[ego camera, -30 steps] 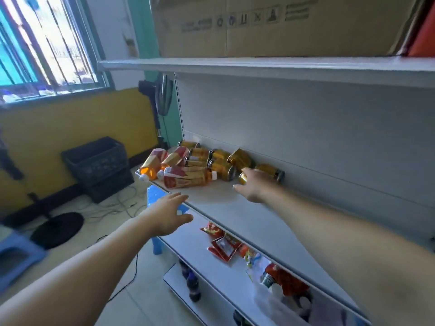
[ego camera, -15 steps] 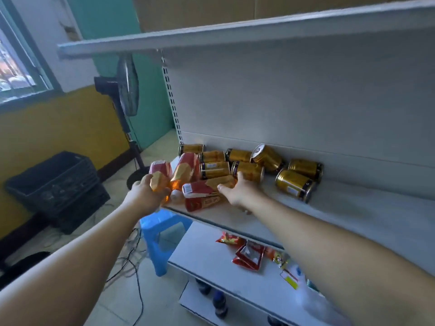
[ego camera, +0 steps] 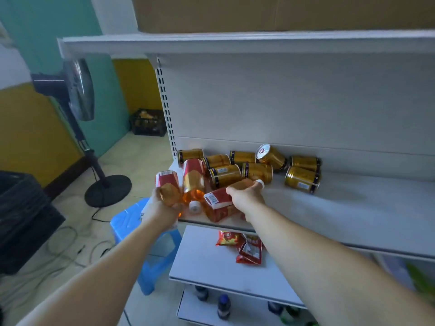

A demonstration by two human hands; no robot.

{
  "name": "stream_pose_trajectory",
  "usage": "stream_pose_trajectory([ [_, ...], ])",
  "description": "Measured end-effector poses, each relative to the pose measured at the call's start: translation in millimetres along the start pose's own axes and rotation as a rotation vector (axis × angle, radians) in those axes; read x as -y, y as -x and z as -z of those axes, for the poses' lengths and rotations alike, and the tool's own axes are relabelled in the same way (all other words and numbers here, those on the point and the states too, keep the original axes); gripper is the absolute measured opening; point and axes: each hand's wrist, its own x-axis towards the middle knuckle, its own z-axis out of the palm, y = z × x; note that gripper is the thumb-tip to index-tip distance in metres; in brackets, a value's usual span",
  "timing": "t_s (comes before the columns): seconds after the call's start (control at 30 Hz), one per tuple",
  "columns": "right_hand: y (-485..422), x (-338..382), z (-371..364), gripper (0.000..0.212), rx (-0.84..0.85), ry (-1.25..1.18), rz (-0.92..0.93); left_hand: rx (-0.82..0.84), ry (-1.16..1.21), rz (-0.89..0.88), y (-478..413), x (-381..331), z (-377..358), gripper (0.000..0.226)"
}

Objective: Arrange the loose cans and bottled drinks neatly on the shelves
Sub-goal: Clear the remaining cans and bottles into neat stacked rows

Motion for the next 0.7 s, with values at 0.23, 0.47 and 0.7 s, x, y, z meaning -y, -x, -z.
stream_pose_trajectory([
  [0.23,-12.2,-20.3,36.1,0.087,-0.113,-0.329,-0.097,-0.083,0.316,0.018,5.2,-1.8,6.8,0.061],
  [0.47,-17.7,-38.5,61.5,0.078,-0.124,-0.372,0.025,-0.338,0.303,-0.174,26.2,-15.1,-4.3,0.070],
  [0.7,-2.8,-49.1,118.8,0.070,-0.197,-0.160,0.331,0.046,-0.121,-0.480,68.1,-72.6,-41.0,0.074],
])
